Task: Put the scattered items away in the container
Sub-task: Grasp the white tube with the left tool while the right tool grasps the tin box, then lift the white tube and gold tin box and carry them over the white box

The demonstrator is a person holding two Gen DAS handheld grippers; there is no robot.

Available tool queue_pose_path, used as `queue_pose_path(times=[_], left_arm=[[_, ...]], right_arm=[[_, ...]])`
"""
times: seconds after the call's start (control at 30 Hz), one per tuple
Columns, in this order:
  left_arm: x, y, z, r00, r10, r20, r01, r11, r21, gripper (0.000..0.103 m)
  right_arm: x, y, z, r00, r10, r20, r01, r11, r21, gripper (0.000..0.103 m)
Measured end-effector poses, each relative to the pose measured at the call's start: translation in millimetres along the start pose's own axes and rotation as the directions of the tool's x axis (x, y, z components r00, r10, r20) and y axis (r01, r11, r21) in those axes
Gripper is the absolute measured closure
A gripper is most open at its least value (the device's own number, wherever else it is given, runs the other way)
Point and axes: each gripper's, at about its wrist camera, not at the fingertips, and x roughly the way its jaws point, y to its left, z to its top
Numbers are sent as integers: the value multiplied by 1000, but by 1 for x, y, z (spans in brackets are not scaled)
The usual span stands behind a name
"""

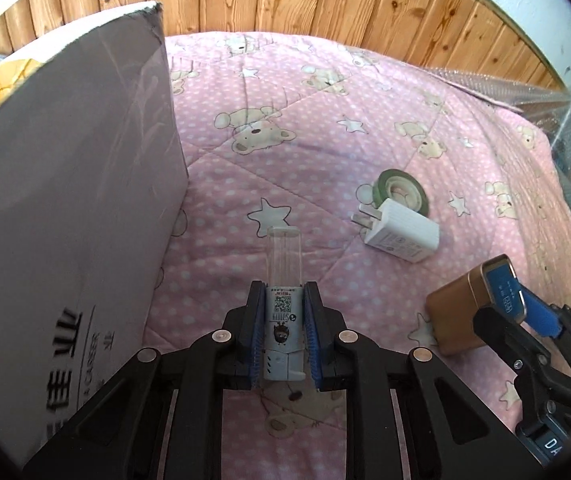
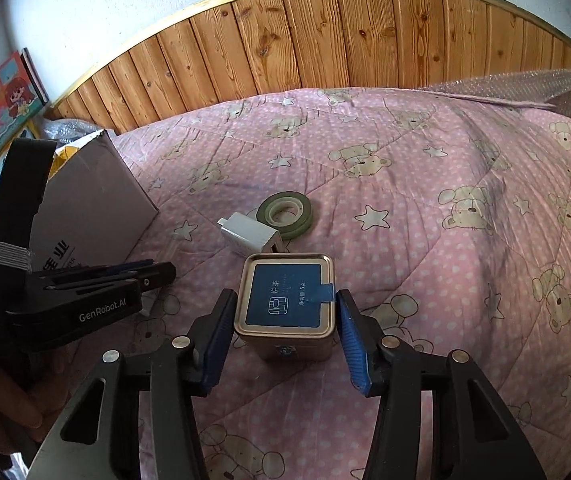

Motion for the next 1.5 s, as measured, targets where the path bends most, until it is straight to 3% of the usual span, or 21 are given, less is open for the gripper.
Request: queue_pose_path(times=[0.4,0.73,0.87,1.07,1.2,1.5], left_arm=[[-58,-14,-42,998,-58,21,58,998,-3,84],[-128,-11,-72,990,-95,103,92,995,26,84],[-141,-14,-71,991,-111,75,108,993,41,84],[-172,-10,-59,993,-122,4,122,992,16,84],[-200,-1,-49,992,-120,27,120,993,11,84],[-236,43,-43,990,-119,71,126,988,-93,84]], right_arm=[[-34,4,-13,999,32,6,-32,999,20,52],[-59,25,-18,998,58,-11,-58,998,-18,52],[-73,37,-15,997,76,-9,-76,997,-31,52],[-99,62,0,995,68,-77,-73,995,-64,52],[-119,81,12,992,61,-107,-73,991,-116,52],[-147,104,23,987,81,-139,-111,968,-224,52]])
